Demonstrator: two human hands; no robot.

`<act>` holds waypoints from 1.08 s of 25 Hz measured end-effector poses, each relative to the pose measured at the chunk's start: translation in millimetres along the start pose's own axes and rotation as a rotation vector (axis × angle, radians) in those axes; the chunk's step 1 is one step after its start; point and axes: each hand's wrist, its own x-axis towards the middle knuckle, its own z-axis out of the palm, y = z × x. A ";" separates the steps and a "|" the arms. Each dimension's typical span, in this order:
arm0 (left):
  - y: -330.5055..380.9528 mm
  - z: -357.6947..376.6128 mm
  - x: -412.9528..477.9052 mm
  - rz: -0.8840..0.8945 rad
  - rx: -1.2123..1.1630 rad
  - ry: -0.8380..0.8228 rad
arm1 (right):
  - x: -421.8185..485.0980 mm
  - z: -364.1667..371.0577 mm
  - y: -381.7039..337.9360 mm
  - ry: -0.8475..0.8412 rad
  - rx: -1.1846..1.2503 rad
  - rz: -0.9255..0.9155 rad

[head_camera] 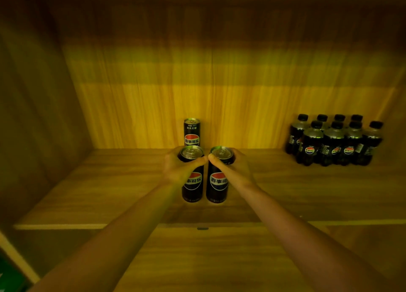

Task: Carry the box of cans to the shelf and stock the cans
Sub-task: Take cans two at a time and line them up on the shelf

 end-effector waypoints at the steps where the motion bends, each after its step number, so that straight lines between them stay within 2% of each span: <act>1: -1.8 -0.7 1.5 0.005 -0.001 -0.008 | 1.2 1.8 2.1 0.002 0.004 -0.004; 4: -6.5 -0.8 1.7 0.056 -0.025 -0.021 | 2.6 6.4 4.6 -0.003 0.006 0.016; 7: -14.4 0.9 -1.4 0.110 -0.027 -0.082 | -3.3 7.2 10.0 -0.103 0.034 0.060; 9: -26.3 -3.2 -5.8 0.082 0.004 -0.128 | -18.4 6.5 21.4 -0.162 -0.039 0.100; 11: -51.2 -11.3 -11.6 0.051 0.237 -0.162 | -34.7 4.6 43.4 -0.177 -0.312 0.152; 13: -83.2 -18.5 -19.4 0.032 0.740 -0.182 | -46.2 4.5 66.1 -0.190 -0.747 0.130; 15: -105.2 -16.8 -23.3 0.044 0.966 -0.193 | -48.3 7.9 78.7 -0.129 -0.957 0.070; 19: -109.2 -2.6 -11.5 0.080 1.039 -0.112 | -35.7 13.9 79.5 -0.044 -1.014 -0.008; 27: -107.0 17.7 53.1 -0.045 1.108 -0.124 | 25.8 28.8 92.6 -0.001 -1.028 0.055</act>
